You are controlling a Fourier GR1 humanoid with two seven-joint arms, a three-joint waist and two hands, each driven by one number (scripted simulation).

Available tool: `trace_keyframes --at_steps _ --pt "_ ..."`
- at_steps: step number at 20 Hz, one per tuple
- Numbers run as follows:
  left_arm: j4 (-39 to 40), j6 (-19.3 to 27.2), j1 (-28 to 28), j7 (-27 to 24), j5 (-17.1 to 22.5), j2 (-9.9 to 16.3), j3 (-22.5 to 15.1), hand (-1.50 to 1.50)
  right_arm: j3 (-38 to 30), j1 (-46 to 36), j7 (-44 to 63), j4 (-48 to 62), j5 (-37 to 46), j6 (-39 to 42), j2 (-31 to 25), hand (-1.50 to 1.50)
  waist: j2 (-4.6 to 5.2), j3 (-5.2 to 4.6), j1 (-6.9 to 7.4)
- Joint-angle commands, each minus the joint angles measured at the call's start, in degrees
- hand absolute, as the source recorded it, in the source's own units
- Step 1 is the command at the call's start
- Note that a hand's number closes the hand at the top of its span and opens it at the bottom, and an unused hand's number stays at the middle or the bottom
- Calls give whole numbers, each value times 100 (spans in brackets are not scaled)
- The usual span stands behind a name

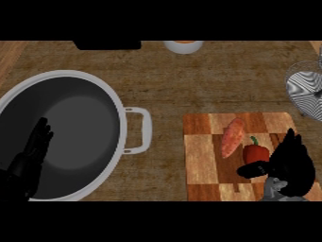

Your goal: Pick the bell pepper from the cutting board and place it in the tiered basket

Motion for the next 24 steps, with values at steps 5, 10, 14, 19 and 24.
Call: trace_keyframes --at_steps 5,10,14,19,24 --pt "560 96 81 22 -205 -529 -465 0 -229 -372 1217 548 -427 453 21 -150 89 -153 -81" --pt "688 41 53 55 -211 -518 -325 0 -324 -557 1193 763 -437 405 21 -150 90 -157 -107" --pt "625 103 -4 53 -318 -612 -346 0 -514 -685 1126 1094 -625 447 21 -150 96 -154 -119" --pt "644 -27 -76 129 -330 -567 -286 0 -459 -835 1284 1364 -905 203 21 -150 97 -153 -113" --pt "869 60 5 -67 -457 -792 -316 0 -557 -560 1024 1274 -1059 246 20 -150 78 -160 -217"
